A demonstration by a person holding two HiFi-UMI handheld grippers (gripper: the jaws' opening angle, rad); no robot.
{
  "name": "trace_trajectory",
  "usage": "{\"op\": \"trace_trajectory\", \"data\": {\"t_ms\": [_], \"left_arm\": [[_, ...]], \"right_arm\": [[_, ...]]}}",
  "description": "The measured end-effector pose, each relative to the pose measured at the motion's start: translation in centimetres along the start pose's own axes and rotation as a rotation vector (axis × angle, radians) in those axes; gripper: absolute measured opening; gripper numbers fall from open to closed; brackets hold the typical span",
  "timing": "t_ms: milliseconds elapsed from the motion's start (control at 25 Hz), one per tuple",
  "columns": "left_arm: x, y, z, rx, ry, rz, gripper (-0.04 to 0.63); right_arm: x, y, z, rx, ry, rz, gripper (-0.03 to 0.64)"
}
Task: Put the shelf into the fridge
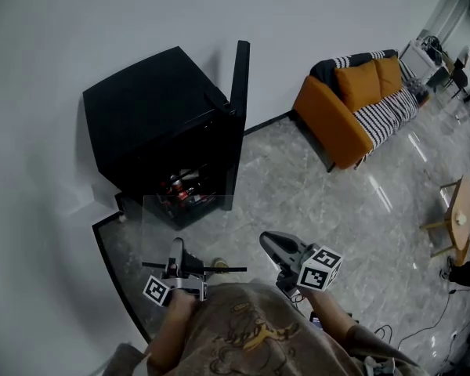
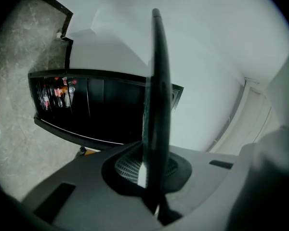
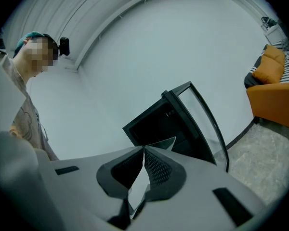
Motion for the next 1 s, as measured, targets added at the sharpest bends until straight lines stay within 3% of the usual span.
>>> {"op": "trace_trajectory", "data": {"t_ms": [480, 1000], "left_arm": [[0.6, -1.5, 2.5, 0.031, 0.018, -0.019, 0.015], [-0.5, -3.7, 5.7, 0.029, 0.127, 0.002, 0.015]], "right_arm": [[2.1, 1.8, 2.4, -0.01, -0.009, -0.008, 0.023], [7.0, 5.6, 5.5, 0.072, -0.108, -0.053, 0.023]]}}
Point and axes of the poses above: the fingertips, and each gripper's own axes: z forward along the fingers, y to its right, x out of its top, the point moved 5 cm from there along -z, backward along the fingers, and after that the axes turned 2 degrees about z, right-handed, at the moved point
